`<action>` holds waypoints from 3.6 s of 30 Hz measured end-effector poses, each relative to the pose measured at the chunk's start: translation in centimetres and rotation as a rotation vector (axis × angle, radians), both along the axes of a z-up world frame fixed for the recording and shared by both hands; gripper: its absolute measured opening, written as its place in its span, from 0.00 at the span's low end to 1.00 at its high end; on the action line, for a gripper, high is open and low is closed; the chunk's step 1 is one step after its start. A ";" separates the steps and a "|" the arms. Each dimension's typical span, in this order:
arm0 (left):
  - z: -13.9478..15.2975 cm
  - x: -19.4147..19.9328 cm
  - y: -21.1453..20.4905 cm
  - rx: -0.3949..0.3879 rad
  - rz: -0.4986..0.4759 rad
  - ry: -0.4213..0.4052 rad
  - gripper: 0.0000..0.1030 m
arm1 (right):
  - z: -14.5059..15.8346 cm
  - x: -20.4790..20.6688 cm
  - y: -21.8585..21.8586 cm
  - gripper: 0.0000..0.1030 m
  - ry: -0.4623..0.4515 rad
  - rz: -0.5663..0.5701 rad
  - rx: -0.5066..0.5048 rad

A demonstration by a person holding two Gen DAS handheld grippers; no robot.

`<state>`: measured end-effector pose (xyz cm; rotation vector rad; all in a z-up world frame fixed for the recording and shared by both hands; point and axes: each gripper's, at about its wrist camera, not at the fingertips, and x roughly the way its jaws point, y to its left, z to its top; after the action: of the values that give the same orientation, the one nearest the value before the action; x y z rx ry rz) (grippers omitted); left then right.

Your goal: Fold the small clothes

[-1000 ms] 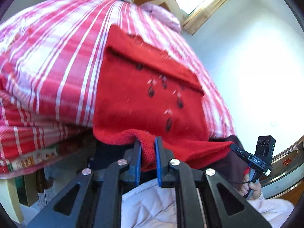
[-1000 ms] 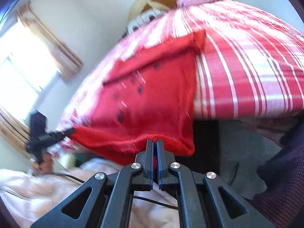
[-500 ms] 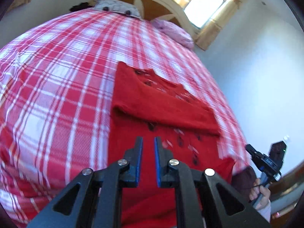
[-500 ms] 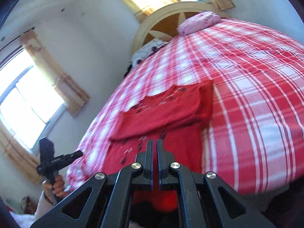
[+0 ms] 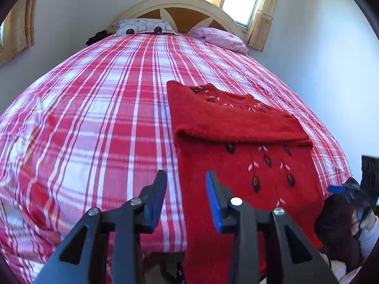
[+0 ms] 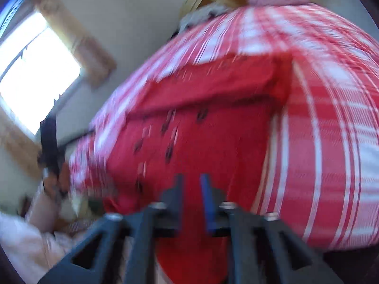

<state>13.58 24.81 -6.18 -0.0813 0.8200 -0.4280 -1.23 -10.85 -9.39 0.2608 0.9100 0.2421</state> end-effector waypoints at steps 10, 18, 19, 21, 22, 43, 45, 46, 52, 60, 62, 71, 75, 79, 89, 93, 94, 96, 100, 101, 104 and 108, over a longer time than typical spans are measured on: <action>0.2 -2.0 -2.0 0.056 -0.049 -0.044 0.47 | -3.2 -8.6 1.9 0.71 0.006 -0.008 -0.569; 1.1 -2.9 -2.6 0.049 -0.043 -0.051 0.47 | -7.4 -10.0 6.2 0.34 0.136 0.240 -0.748; 1.3 -3.1 -2.6 0.052 -0.045 -0.061 0.47 | -8.1 -10.2 6.9 0.34 0.149 0.283 -0.787; 1.6 -3.3 -2.7 0.062 -0.043 -0.075 0.49 | -8.4 -10.5 7.9 0.34 0.126 0.348 -0.802; 1.7 -3.3 -2.7 0.064 -0.038 -0.079 0.53 | -8.3 -10.4 8.1 0.34 0.117 0.362 -0.780; 1.0 -2.4 -1.8 0.044 -0.006 -0.043 0.55 | -8.4 -5.3 8.9 0.05 0.076 0.433 -0.539; 0.8 -2.2 -1.5 0.041 -0.002 -0.042 0.55 | -6.7 -4.8 7.1 0.05 0.047 0.341 -0.396; 0.6 -2.1 -1.4 0.041 0.001 -0.038 0.55 | -5.9 -4.5 6.1 0.05 0.034 0.291 -0.338; -0.6 -2.0 -2.0 0.067 -0.046 -0.027 0.55 | -1.1 -3.2 0.6 0.05 -0.074 0.013 0.009; -2.1 -4.7 -4.2 0.288 -0.257 -0.149 0.63 | 4.9 1.4 -3.1 0.05 -0.250 -0.177 0.081; -2.6 -5.7 -4.4 0.327 -0.308 -0.181 0.65 | 4.9 3.2 -4.0 0.05 -0.251 -0.232 0.081; -6.6 -14.6 -7.7 0.763 -0.651 -0.571 0.66 | 0.7 7.3 -5.7 0.05 -0.123 -0.312 0.130; -10.0 -16.8 -8.8 0.901 -0.867 -0.612 0.67 | -0.1 6.9 -5.8 0.05 -0.111 -0.327 0.157; -12.7 -16.8 -9.1 1.033 -0.888 -0.675 0.65 | 0.2 6.1 -5.9 0.05 -0.118 -0.326 0.177; -13.5 -17.5 -10.0 1.111 -1.090 -0.847 0.65 | 0.3 5.8 -5.9 0.05 -0.123 -0.333 0.198; -12.8 -16.5 -10.5 1.045 -1.172 -0.764 0.39 | -0.2 5.5 -6.2 0.05 -0.110 -0.339 0.208; -13.0 -16.1 -10.8 1.033 -1.175 -0.729 0.16 | -0.2 5.4 -6.3 0.05 -0.110 -0.342 0.214; -12.4 -15.1 -11.3 0.939 -1.143 -0.660 0.13 | -0.4 5.1 -6.5 0.05 -0.112 -0.347 0.229; -7.9 -12.2 -10.8 0.561 -0.998 -0.399 0.12 | -0.1 4.2 -6.4 0.05 -0.126 -0.350 0.233; -6.5 -11.4 -10.2 0.456 -0.946 -0.359 0.12 | 0.0 4.0 -6.5 0.05 -0.128 -0.354 0.231; -4.3 -9.6 -8.9 0.260 -0.827 -0.292 0.13 | 0.1 3.7 -6.9 0.05 -0.134 -0.360 0.242; -1.0 -6.2 -7.2 0.004 -0.626 -0.242 0.12 | -0.1 4.1 -7.4 0.05 -0.134 -0.369 0.266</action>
<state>7.40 17.56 -7.21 0.2344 0.5940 -1.0051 2.90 -18.25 -9.49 0.6438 0.6808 0.0360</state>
